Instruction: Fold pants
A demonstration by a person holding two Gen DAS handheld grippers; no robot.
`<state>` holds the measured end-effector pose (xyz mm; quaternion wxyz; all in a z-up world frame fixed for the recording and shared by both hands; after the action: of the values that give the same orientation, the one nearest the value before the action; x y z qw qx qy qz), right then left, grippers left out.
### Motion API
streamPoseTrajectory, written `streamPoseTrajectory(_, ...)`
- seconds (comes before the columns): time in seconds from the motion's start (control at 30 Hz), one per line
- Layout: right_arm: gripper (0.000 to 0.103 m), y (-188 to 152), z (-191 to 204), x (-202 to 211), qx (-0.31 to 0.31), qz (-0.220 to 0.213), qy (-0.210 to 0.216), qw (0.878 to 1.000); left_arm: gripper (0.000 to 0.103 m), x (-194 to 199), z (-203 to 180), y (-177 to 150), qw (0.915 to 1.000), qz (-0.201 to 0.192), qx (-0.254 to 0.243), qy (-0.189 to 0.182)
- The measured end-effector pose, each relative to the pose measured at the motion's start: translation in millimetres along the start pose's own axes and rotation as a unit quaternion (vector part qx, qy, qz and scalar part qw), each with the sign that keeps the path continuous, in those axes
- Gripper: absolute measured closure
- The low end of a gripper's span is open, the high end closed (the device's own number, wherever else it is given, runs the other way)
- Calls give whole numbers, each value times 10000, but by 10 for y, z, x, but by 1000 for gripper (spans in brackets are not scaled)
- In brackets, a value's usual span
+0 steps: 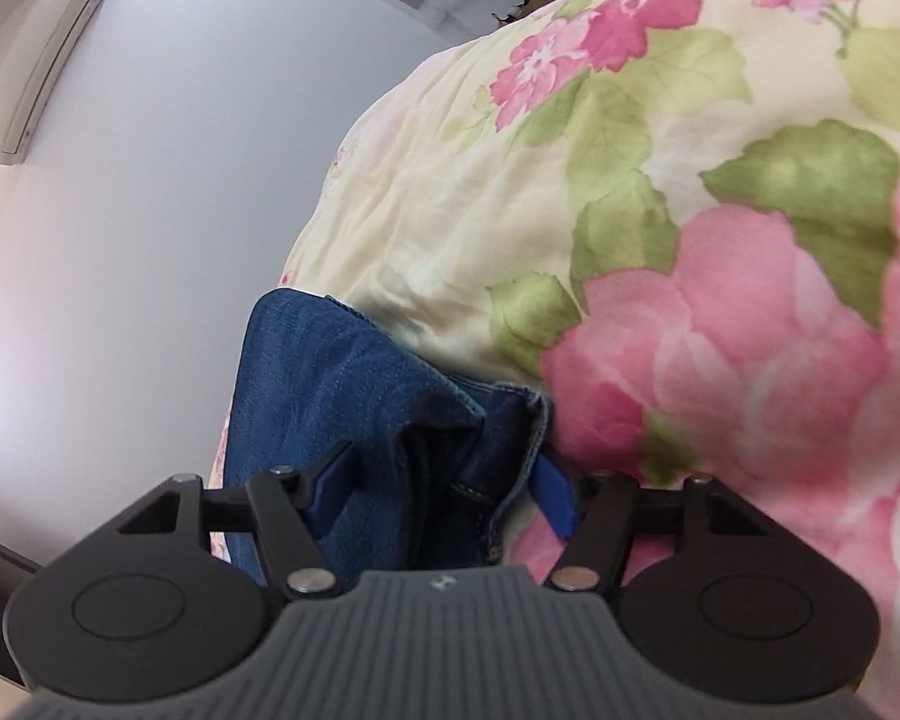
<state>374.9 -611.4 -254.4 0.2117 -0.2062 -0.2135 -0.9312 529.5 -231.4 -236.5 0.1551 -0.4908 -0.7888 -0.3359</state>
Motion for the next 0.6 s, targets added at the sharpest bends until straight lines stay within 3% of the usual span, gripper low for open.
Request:
streamPoseTrajectory(0.07, 46, 24, 15, -53, 16, -11, 76, 10000, 31, -43, -12, 21, 10000, -29, -81, -14)
streamPoseTrajectory(0.13, 50, 34, 23, -91, 47, -13, 106, 9999, 42, -73, -38, 37, 9999, -39, -130, -68)
streamPoseTrajectory(0.43, 70, 96, 270, -142, 561, -35, -152, 9983, 65, 42, -170, 45, 9990, -102, -362, 237)
streamPoseTrajectory(0.6, 75, 119, 504, -54, 754, -96, -303, 9966, 75, 205, -310, 75, 9982, -93, -514, 307)
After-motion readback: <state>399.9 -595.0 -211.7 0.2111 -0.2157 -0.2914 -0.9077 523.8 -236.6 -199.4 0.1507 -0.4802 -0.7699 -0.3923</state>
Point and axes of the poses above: each gripper's, at about its wrist camera, not at the fingertips, and x roughly against the way its jaws point, z to its left, y to its top, the point moved 6 cm from there along -x, roughly the way its jaws point, and after that the axes turned 4 degrees about z, right-handed, at the moved point
